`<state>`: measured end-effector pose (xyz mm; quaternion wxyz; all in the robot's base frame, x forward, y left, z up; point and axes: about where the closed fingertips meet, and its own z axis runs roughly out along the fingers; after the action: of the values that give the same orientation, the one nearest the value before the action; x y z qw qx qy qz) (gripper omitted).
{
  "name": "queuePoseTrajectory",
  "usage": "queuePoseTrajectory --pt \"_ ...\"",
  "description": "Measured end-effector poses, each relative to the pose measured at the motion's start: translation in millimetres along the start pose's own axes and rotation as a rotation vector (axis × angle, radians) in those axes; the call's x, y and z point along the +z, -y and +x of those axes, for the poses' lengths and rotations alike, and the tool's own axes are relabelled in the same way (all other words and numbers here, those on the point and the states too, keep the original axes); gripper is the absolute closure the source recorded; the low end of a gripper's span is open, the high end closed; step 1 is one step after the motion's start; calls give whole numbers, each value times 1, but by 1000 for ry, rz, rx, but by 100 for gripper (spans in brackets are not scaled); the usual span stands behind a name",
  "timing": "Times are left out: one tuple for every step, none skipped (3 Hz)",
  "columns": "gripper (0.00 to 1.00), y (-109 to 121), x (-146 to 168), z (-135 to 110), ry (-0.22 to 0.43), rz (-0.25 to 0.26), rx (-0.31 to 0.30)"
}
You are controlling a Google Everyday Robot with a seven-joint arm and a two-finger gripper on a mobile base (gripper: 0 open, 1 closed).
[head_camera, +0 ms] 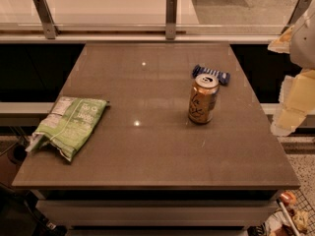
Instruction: Move rxbar blueberry near green jalapeno chip bag
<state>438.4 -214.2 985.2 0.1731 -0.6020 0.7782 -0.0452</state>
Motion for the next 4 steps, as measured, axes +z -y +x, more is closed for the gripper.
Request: queuePoseTrajectory --pt "0 0 0 0 0 0 0" --pt "0 15 1 5 50 -4 52" --pt "0 43 9 17 150 9 143" --pt "0 71 26 29 257 35 246"
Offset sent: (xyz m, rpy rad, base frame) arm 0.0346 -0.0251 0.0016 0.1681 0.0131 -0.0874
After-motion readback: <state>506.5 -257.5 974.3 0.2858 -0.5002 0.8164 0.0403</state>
